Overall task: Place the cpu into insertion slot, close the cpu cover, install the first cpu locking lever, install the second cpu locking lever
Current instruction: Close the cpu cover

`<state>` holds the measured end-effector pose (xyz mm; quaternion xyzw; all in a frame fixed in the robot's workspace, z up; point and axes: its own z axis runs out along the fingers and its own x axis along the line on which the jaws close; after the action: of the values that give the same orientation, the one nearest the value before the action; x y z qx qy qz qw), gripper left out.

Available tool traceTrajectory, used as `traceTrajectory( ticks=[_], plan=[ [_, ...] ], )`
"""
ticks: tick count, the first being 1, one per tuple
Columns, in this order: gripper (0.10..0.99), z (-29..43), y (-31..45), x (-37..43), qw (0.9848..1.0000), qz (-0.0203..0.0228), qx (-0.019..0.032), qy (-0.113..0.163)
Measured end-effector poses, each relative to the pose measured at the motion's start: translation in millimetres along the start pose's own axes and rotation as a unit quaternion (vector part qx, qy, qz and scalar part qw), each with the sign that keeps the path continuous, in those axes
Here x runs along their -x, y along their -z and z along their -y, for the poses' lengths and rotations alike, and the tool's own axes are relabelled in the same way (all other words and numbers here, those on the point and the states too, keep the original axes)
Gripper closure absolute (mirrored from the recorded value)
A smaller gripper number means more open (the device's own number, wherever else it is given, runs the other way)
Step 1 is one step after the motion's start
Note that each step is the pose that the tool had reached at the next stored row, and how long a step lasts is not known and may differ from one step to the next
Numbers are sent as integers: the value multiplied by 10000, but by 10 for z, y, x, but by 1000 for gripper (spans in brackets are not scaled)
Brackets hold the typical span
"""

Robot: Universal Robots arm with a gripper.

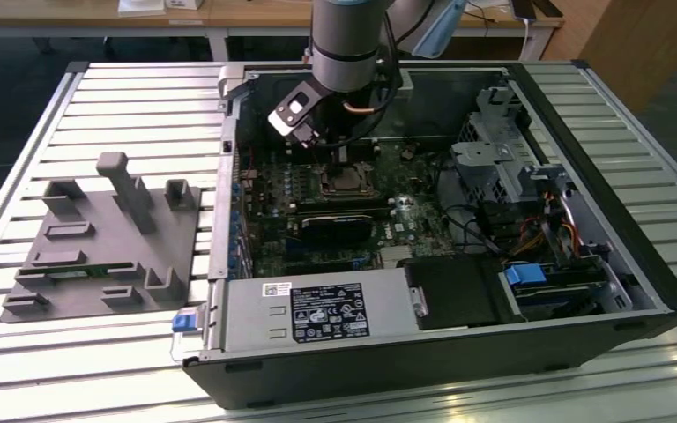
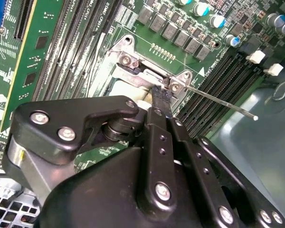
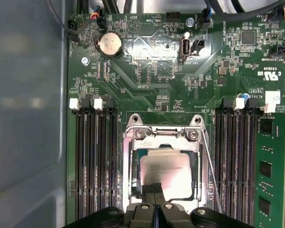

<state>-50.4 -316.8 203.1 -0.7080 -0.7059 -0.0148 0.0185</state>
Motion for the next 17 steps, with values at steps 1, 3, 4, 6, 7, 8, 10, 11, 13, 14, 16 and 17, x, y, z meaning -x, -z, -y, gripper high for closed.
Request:
traceTrajectory(
  ticks=[1, 3, 4, 6, 7, 8, 10, 11, 13, 14, 16, 17],
  plan=[
    [980, 0, -6, 0, 10000, 0, 0, 0],
    [980, 1, -17, 1, 10000, 1, -1, -1],
    [980, 1, -21, 2, 10000, 3, -3, -1],
    [980, 1, -24, 2, 10000, 3, -3, -1],
    [980, 1, -25, 2, 10000, 3, -3, -1],
    [980, 1, -26, 2, 10000, 1, -2, -1],
    [980, 0, -20, 0, 10000, -3, 2, -1],
    [980, 0, -15, -1, 10000, -5, 3, 0],
    [980, 1, 10, 0, 10000, 0, -1, 0],
    [980, 1, 23, -1, 10000, 0, 0, -1],
    [980, 1, 51, -2, 10000, 0, -1, -1],
    [980, 1, 63, -3, 10000, 0, -1, -1]
  ],
)
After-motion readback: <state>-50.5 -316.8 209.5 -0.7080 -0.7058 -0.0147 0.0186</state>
